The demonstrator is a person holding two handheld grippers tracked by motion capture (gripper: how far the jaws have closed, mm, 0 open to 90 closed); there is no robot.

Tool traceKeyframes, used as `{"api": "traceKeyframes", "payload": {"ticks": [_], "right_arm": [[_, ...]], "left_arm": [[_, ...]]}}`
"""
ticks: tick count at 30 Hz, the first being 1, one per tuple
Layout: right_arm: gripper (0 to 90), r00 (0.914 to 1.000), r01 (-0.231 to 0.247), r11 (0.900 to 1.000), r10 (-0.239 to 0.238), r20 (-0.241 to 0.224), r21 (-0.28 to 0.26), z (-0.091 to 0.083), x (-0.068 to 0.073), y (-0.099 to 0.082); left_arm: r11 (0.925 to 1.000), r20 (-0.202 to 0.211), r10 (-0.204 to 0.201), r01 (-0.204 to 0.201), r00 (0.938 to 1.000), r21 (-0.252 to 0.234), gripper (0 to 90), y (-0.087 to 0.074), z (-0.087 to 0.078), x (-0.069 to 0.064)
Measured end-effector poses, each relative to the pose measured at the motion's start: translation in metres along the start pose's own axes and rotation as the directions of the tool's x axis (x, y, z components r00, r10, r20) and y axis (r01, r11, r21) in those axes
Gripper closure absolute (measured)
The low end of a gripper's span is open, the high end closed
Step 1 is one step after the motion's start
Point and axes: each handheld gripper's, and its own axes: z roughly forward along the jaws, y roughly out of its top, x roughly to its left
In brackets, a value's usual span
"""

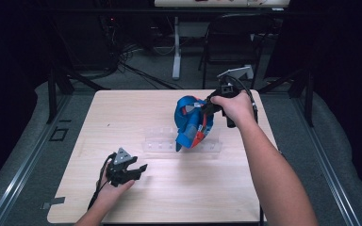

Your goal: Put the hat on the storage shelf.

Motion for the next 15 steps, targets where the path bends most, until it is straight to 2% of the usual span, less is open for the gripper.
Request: {"api": "traceKeyframes", "payload": {"ticks": [2,7,9,11,13,14,15], "right_arm": [[72.3,0.9999,-0.014,0.9998,0.014,0.002,-0.014,-0.001,-0.001,-0.001],[67.6,0.9998,-0.010,0.9998,0.010,0.019,-0.014,-0.002,-0.004,-0.002],[65.5,0.9996,0.004,1.0000,-0.004,0.028,0.007,-0.003,-0.007,-0.004],[63.5,0.9992,0.001,0.9999,0.000,0.041,-0.011,-0.003,-0.008,-0.005],[63.3,0.9976,0.027,0.9996,-0.028,0.063,0.007,-0.005,-0.013,-0.007],[63.3,0.9978,0.010,0.9998,-0.008,0.066,-0.015,-0.003,-0.013,-0.009],[62.9,0.9972,0.017,0.9999,-0.017,0.073,-0.003,-0.004,-0.016,-0.010]], "left_arm": [[1.0000,-0.001,0.003,-0.003,1.0000,-0.001,46.0,0.000,0.000,0.000],[1.0000,-0.004,0.002,-0.002,1.0000,0.000,46.0,0.000,0.000,0.000],[1.0000,-0.004,0.003,-0.003,1.0000,0.000,46.0,0.000,0.000,0.000],[1.0000,-0.005,0.001,-0.001,1.0000,0.000,46.0,0.000,0.000,0.000],[1.0000,-0.007,0.003,-0.003,1.0000,-0.001,46.0,0.000,-0.001,0.000],[1.0000,-0.010,0.002,-0.002,1.0000,-0.006,46.0,0.000,0.000,0.000],[1.0000,-0.010,0.000,0.000,1.0000,-0.006,46.0,0.000,0.000,0.000]]}}
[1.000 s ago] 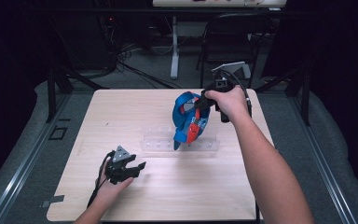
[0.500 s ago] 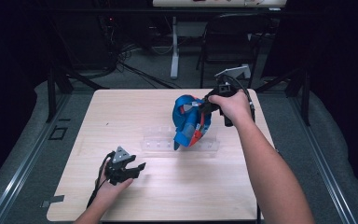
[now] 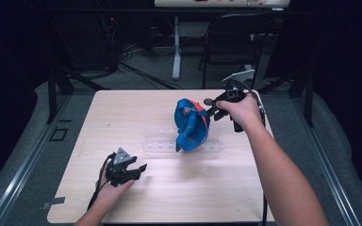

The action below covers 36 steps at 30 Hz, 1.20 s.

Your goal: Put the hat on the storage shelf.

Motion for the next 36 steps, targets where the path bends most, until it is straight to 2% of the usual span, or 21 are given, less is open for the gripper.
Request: {"api": "traceKeyframes", "payload": {"ticks": [3,6,8,9,13,14,15,19,20,22,26,28,29,30,33,35,36], "right_arm": [[60.6,0.9996,0.014,0.9999,-0.014,0.025,-0.004,0.003,-0.005,-0.006],[58.7,0.9996,0.020,0.9997,-0.019,0.019,-0.012,0.008,-0.013,-0.014],[57.0,0.9995,0.027,0.9996,-0.027,0.015,-0.003,0.012,-0.019,-0.019],[56.0,0.9991,0.038,0.9991,-0.038,0.020,0.019,0.014,-0.024,-0.022],[52.0,0.9989,0.039,0.9992,-0.039,0.024,0.006,0.021,-0.035,-0.035],[50.6,0.9986,0.050,0.9987,-0.050,0.018,0.012,0.022,-0.039,-0.040],[50.2,0.9991,0.041,0.9991,-0.041,0.013,-0.009,0.024,-0.041,-0.043],[50.2,0.9965,0.084,0.9964,-0.084,0.008,-0.013,0.032,-0.054,-0.064],[49.4,0.9976,0.069,0.9972,-0.069,-0.003,-0.030,0.036,-0.056,-0.071],[48.6,0.9969,0.078,0.9965,-0.078,-0.007,-0.030,0.043,-0.063,-0.081],[47.0,0.9910,0.128,0.9909,-0.126,0.047,-0.042,0.057,-0.075,-0.101],[46.6,0.9895,0.141,0.9892,-0.139,0.039,-0.042,0.062,-0.079,-0.109],[46.6,0.9873,0.156,0.9875,-0.155,0.037,-0.025,0.065,-0.082,-0.113],[46.7,0.9867,0.159,0.9866,-0.157,0.041,-0.038,0.069,-0.083,-0.119],[46.7,0.9792,0.199,0.9793,-0.197,0.047,-0.037,0.074,-0.090,-0.130],[46.7,0.9777,0.208,0.9751,-0.205,0.043,-0.076,0.079,-0.096,-0.141],[46.6,0.9806,0.195,0.9755,-0.192,0.037,-0.101,0.082,-0.097,-0.145]], "left_arm": [[1.0000,-0.004,-0.001,0.001,1.0000,-0.005,46.0,0.000,0.000,0.000],[1.0000,-0.004,-0.002,0.002,1.0000,-0.007,46.0,0.000,0.000,0.000],[1.0000,-0.005,-0.002,0.002,1.0000,-0.004,45.9,0.000,0.001,0.000],[1.0000,-0.004,-0.002,0.002,1.0000,-0.003,45.9,0.000,0.001,0.000],[1.0000,-0.004,0.000,0.000,1.0000,-0.002,46.0,0.000,0.000,-0.001],[1.0000,-0.006,0.001,-0.001,1.0000,-0.003,45.9,0.000,0.000,-0.001],[1.0000,-0.006,-0.002,0.002,1.0000,-0.005,45.9,0.000,0.000,-0.001],[1.0000,-0.006,-0.001,0.001,1.0000,-0.003,45.9,-0.001,0.000,0.000],[1.0000,-0.006,0.002,-0.002,1.0000,0.000,45.9,0.000,0.000,-0.001],[1.0000,-0.004,0.002,-0.002,1.0000,0.000,45.9,0.000,0.001,-0.002],[1.0000,-0.004,0.004,-0.004,1.0000,0.003,45.9,-0.001,0.002,-0.003],[0.9999,-0.003,0.009,-0.009,1.0000,0.005,45.9,-0.001,0.003,-0.003],[0.9999,-0.004,0.008,-0.008,1.0000,0.009,45.9,-0.001,0.003,-0.003],[0.9999,-0.003,0.009,-0.009,1.0000,0.011,45.9,-0.001,0.003,-0.003],[0.9999,-0.004,0.008,-0.008,1.0000,0.011,45.9,-0.001,0.004,-0.003],[0.9999,-0.002,0.010,-0.010,0.9999,0.013,45.9,-0.002,0.005,-0.003],[0.9999,0.001,0.011,-0.011,0.9999,0.013,46.0,-0.002,0.005,-0.004]]}}
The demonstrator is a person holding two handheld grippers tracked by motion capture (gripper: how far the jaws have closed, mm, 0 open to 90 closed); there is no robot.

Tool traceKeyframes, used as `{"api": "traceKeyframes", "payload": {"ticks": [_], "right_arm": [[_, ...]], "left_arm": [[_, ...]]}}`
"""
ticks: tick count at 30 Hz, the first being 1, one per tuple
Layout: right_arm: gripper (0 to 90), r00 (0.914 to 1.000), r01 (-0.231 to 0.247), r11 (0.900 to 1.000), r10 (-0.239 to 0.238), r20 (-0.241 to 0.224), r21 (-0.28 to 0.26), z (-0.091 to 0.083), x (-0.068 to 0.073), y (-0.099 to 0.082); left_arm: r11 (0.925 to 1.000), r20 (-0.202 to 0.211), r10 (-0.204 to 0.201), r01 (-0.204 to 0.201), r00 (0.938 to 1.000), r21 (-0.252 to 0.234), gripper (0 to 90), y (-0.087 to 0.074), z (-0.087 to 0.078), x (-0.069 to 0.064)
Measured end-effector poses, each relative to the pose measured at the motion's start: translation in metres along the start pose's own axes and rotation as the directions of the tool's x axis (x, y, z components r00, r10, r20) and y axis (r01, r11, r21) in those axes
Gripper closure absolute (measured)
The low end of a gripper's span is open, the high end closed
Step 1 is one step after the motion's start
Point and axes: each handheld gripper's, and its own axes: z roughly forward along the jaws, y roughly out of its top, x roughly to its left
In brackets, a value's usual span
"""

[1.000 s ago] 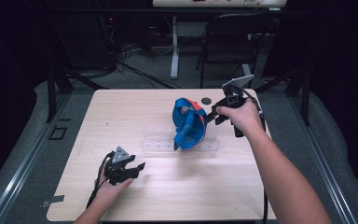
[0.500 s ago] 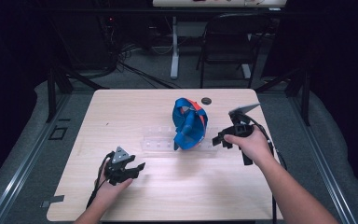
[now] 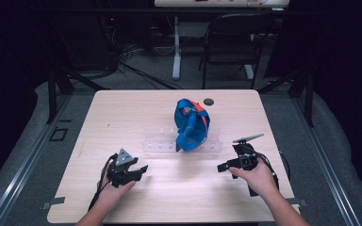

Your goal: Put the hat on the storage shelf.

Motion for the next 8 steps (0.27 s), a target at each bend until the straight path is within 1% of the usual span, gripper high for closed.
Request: {"api": "traceKeyframes", "payload": {"ticks": [1,2,3,4,5,6,7,8], "right_arm": [[46.5,0.9998,0.017,0.9999,-0.017,-0.012,0.002,0.001,-0.002,-0.005],[46.0,0.9995,0.023,0.9996,-0.023,-0.020,-0.019,0.003,-0.004,-0.010],[45.5,0.9992,0.030,0.9980,-0.032,-0.025,-0.055,0.005,-0.005,-0.016],[45.7,0.9984,0.052,0.9953,-0.054,-0.017,-0.082,0.006,-0.007,-0.021],[45.8,0.9980,0.062,0.9924,-0.063,-0.004,-0.107,0.008,-0.008,-0.025],[46.3,0.9967,0.081,0.9865,-0.080,0.013,-0.143,0.009,-0.011,-0.033],[45.9,0.9966,0.082,0.9817,-0.080,0.019,-0.172,0.009,-0.013,-0.039],[45.1,0.9966,0.082,0.9763,-0.081,0.015,-0.200,0.009,-0.015,-0.043]], "left_arm": [[1.0000,0.002,0.000,0.000,1.0000,0.000,46.3,0.000,0.000,-0.001],[1.0000,0.000,0.003,-0.003,1.0000,-0.001,46.3,0.000,0.001,-0.001],[1.0000,-0.001,0.006,-0.006,1.0000,-0.002,46.4,0.000,0.001,-0.002],[1.0000,-0.002,0.009,-0.009,1.0000,-0.003,46.4,0.000,0.001,-0.003],[0.9999,0.001,0.015,-0.015,0.9999,-0.002,46.7,0.000,0.001,-0.004],[0.9999,0.002,0.013,-0.013,0.9999,-0.005,47.0,0.000,0.001,-0.006],[0.9999,0.002,0.014,-0.014,0.9999,-0.008,47.1,0.001,0.002,-0.007],[0.9998,0.005,0.018,-0.018,0.9998,-0.007,47.3,0.001,0.001,-0.009]]}}
